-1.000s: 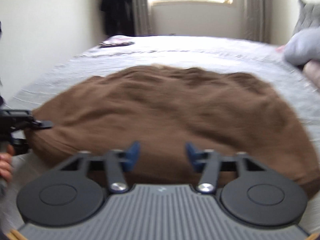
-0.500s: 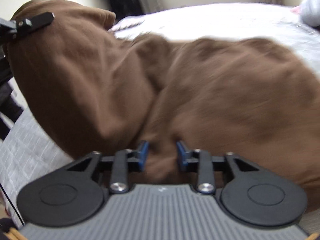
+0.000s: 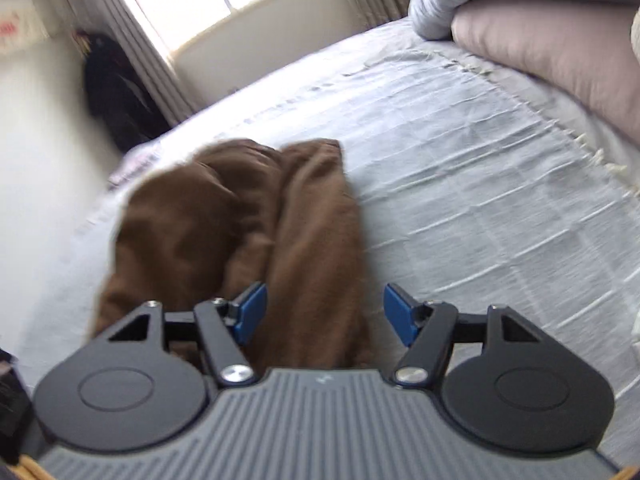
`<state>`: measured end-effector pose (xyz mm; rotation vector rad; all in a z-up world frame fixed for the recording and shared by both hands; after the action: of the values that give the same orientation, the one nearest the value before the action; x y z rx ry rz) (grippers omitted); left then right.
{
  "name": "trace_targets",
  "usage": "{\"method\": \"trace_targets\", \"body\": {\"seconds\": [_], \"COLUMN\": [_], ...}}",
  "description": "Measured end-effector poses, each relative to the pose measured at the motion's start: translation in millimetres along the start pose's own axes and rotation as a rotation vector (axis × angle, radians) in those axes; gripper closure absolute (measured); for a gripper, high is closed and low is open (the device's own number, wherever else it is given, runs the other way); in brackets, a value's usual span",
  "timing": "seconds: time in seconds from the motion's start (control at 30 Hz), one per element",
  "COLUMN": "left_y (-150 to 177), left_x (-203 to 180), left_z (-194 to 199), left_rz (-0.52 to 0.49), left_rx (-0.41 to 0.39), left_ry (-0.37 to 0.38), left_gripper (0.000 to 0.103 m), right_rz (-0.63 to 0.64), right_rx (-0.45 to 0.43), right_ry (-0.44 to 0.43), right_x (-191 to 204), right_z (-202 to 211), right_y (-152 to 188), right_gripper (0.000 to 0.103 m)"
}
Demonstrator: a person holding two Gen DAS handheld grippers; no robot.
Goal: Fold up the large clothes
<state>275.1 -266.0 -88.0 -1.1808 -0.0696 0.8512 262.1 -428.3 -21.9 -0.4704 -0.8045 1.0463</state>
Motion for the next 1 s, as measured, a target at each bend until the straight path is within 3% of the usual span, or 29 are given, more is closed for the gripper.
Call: {"method": "trace_targets", "body": {"seconds": [0.07, 0.2, 0.37, 0.47, 0.57, 0.67, 0.73, 0.83, 0.93, 1.0], "left_y": [-7.8, -20.2, -29.4, -32.5, -36.1, -40.3, -41.7, -40.5, -32.4, -30.3], "left_x": [5.6, 3.1, -2.2, -1.0, 13.4, 42.3, 67.5, 100.9, 134.8, 154.6], "left_z": [8.8, 30.5, 56.2, 83.5, 108.0, 119.1, 124.2, 128.0, 133.0, 134.3], "left_rz": [0.015, -0.022, -0.026, -0.043, -0.076, -0.072, -0.022, 0.074, 0.146, 0.233], "left_rx": [-0.002, -0.002, 0.026, 0.032, 0.047, 0.065, 0.072, 0.069, 0.071, 0.062], "left_ry": [0.015, 0.022, 0.088, 0.130, 0.062, -0.028, -0.091, -0.122, -0.147, -0.130], "left_gripper": [0.074, 0.069, 0.049, 0.039, 0.025, 0.022, 0.017, 0.015, 0.015, 0.014], "right_rz": [0.000, 0.029, 0.031, 0.019, 0.062, 0.096, 0.106, 0.131, 0.138, 0.109], "right_rx": [-0.007, 0.041, 0.098, 0.112, 0.116, 0.122, 0.137, 0.183, 0.222, 0.227], "right_ry": [-0.069, -0.135, -0.168, -0.184, -0.179, -0.180, -0.183, -0.148, -0.059, -0.043], "right_x": [8.7, 41.5, 64.4, 68.1, 73.1, 83.5, 92.8, 106.9, 114.5, 117.4], "right_z": [3.6, -22.8, -49.1, -50.7, -44.8, -42.5, -49.0, -69.9, -96.2, -107.3], "right_y": [-4.1, -13.8, -15.5, -16.5, -17.9, -23.0, -26.7, -28.3, -25.9, -23.8], "right_gripper": [0.039, 0.028, 0.027, 0.021, 0.016, 0.008, 0.006, 0.006, 0.009, 0.040]}}
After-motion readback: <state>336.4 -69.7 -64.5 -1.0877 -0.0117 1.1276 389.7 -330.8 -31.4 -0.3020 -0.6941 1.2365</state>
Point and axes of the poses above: each gripper's, at about its wrist camera, not at the fingertips, and z roughly against the way its jaws point, x to its left, y to its underside, the point moved 5 cm from there along -z, roughly the way its jaws point, and after that the axes turned 10 degrees about y, right-handed, at the moved point
